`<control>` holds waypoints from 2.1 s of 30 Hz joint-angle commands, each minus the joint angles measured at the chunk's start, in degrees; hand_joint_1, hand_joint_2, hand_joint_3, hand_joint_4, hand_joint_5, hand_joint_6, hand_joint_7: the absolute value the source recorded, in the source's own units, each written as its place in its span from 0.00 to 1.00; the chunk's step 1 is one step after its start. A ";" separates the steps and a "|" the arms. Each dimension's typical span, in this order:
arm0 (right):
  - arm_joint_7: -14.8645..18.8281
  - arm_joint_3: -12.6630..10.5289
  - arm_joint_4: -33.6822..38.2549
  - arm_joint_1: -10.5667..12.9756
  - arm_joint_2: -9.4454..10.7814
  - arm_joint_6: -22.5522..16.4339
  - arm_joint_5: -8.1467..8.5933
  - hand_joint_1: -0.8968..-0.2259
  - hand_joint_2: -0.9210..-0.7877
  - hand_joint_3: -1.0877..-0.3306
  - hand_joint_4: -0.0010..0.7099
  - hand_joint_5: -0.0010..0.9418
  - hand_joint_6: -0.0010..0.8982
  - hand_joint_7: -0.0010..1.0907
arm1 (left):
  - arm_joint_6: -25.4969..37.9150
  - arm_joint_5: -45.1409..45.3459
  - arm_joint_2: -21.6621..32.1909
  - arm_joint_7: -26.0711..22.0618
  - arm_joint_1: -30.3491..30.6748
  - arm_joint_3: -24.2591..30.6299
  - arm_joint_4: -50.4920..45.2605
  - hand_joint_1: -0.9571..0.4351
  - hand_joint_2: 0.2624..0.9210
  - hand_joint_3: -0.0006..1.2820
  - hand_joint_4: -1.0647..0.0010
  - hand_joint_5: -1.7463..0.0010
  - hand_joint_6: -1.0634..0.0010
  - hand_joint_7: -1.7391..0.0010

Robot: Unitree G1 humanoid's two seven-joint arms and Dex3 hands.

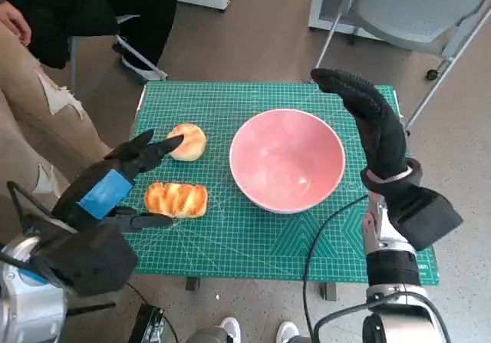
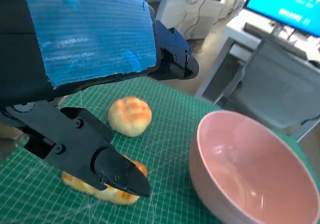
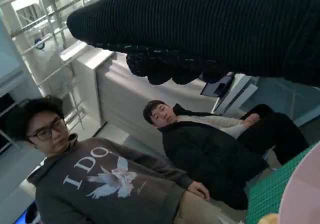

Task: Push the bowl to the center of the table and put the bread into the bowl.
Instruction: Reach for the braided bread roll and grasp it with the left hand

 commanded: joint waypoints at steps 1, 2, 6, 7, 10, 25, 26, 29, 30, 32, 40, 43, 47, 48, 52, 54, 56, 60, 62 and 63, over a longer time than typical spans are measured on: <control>-0.57 0.24 0.50 1.27 0.01 0.76 0.02 0.34 0.00 0.39 0.27 0.00 0.27 0.03 | 0.20 2.04 1.04 -0.14 0.54 -2.64 0.63 0.49 0.61 0.00 0.84 1.00 0.61 1.00; -0.55 0.24 0.51 1.29 0.00 0.76 0.08 0.34 0.00 0.39 0.27 0.00 0.27 0.03 | -0.01 2.52 1.03 -0.03 0.63 -3.24 1.01 0.48 0.61 0.00 0.84 1.00 0.61 1.00; -0.38 0.19 0.54 1.32 0.01 0.89 0.46 0.34 0.00 0.38 0.27 0.00 0.26 0.03 | -0.11 4.46 1.20 0.05 0.43 -5.56 2.35 0.44 0.62 0.00 0.83 1.00 0.61 1.00; -0.31 0.17 0.54 1.32 0.01 0.94 0.57 0.34 0.00 0.38 0.27 0.00 0.26 0.03 | 0.02 5.03 1.21 -0.02 0.27 -6.15 2.66 0.43 0.62 0.00 0.83 1.00 0.61 1.00; -0.17 0.13 0.55 1.36 0.01 1.10 0.81 0.35 0.00 0.38 0.27 0.00 0.26 0.03 | 1.17 7.14 1.26 -0.54 -0.72 -8.25 3.81 0.42 0.62 0.00 0.82 1.00 0.62 1.00; 0.23 0.03 -0.52 2.06 -0.26 1.78 1.40 0.35 0.00 0.38 0.27 0.00 0.26 0.04 | 5.05 11.53 0.49 -2.71 -5.12 -12.89 9.62 0.44 0.63 0.00 0.83 1.00 0.63 1.00; 0.27 0.04 -0.58 2.09 -0.29 1.86 1.46 0.35 0.00 0.38 0.27 0.00 0.26 0.04 | 4.88 11.57 0.41 -2.62 -5.24 -12.98 10.00 0.44 0.63 0.00 0.83 1.00 0.63 1.00; 0.34 0.11 -0.83 2.21 -0.40 2.11 1.66 0.35 0.00 0.38 0.27 0.00 0.26 0.04 | 4.68 11.73 0.29 -2.45 -5.58 -13.29 10.97 0.46 0.63 0.00 0.83 1.00 0.63 1.00; 0.31 0.16 -0.94 2.27 -0.43 2.17 1.68 0.35 0.00 0.38 0.27 0.00 0.26 0.04 | 4.69 11.85 0.29 -2.43 -5.75 -13.47 11.36 0.46 0.63 0.00 0.83 1.00 0.63 1.00; 0.27 0.27 -1.16 2.40 -0.48 2.27 1.73 0.35 0.00 0.38 0.27 0.00 0.26 0.04 | 4.70 12.06 0.25 -2.34 -6.01 -13.71 12.01 0.48 0.63 0.00 0.83 1.00 0.63 1.00; 0.44 0.50 -1.67 2.76 -0.54 2.63 2.04 0.36 0.00 0.38 0.26 0.00 0.26 0.04 | 3.73 12.76 -0.16 -0.76 -6.50 -13.89 14.75 0.54 0.63 0.00 0.83 1.00 0.63 1.00; 0.40 0.56 -1.78 2.85 -0.51 2.63 1.98 0.36 0.00 0.38 0.26 0.00 0.25 0.04 | 3.13 12.84 -0.34 0.06 -6.42 -13.84 15.57 0.55 0.62 0.00 0.83 1.00 0.63 1.00; 0.36 0.60 -1.87 2.81 -0.54 2.76 1.94 0.36 0.00 0.38 0.26 0.00 0.25 0.05 | 2.91 13.33 -0.55 0.77 -6.49 -14.17 16.44 0.56 0.62 0.00 0.83 1.00 0.63 1.00; 0.37 0.61 -1.91 2.81 -0.54 2.83 1.97 0.36 0.00 0.38 0.26 0.00 0.25 0.05 | 2.87 13.54 -0.60 0.95 -6.64 -14.40 16.89 0.56 0.62 0.00 0.83 1.00 0.63 1.00; 0.42 0.64 -2.21 2.91 -0.55 3.07 2.10 0.36 0.00 0.38 0.26 0.00 0.25 0.05 | 2.03 13.72 -0.91 1.79 -7.32 -14.95 19.40 0.56 0.62 0.00 0.83 1.00 0.63 1.00; 0.46 0.65 -2.36 2.99 -0.54 3.21 2.17 0.36 0.00 0.38 0.26 0.00 0.25 0.05 | 1.56 13.90 -1.24 2.21 -7.80 -15.29 20.97 0.56 0.62 0.00 0.84 1.00 0.63 1.00; 0.52 0.66 -2.45 3.02 -0.50 3.32 2.26 0.36 0.00 0.38 0.26 0.00 0.25 0.05 | 1.30 13.99 -1.52 2.47 -8.28 -15.57 22.31 0.55 0.61 0.00 0.84 1.00 0.63 1.00; 0.75 0.67 -2.42 2.97 -0.46 3.44 2.44 0.36 0.00 0.38 0.26 0.00 0.25 0.05 | 0.96 13.76 -2.03 2.71 -9.34 -15.97 25.01 0.55 0.61 0.00 0.84 1.00 0.63 1.00; 0.89 0.65 -2.41 2.96 -0.48 3.55 2.55 0.36 0.00 0.38 0.26 0.00 0.25 0.05 | 0.96 13.75 -2.27 2.75 -9.82 -16.15 26.16 0.55 0.61 0.00 0.84 1.00 0.63 1.00; 0.96 0.64 -2.43 2.97 -0.48 3.62 2.60 0.36 0.00 0.38 0.26 0.00 0.25 0.05 | 0.94 13.78 -2.37 2.76 -10.02 -16.23 26.65 0.56 0.61 0.00 0.84 1.00 0.63 1.00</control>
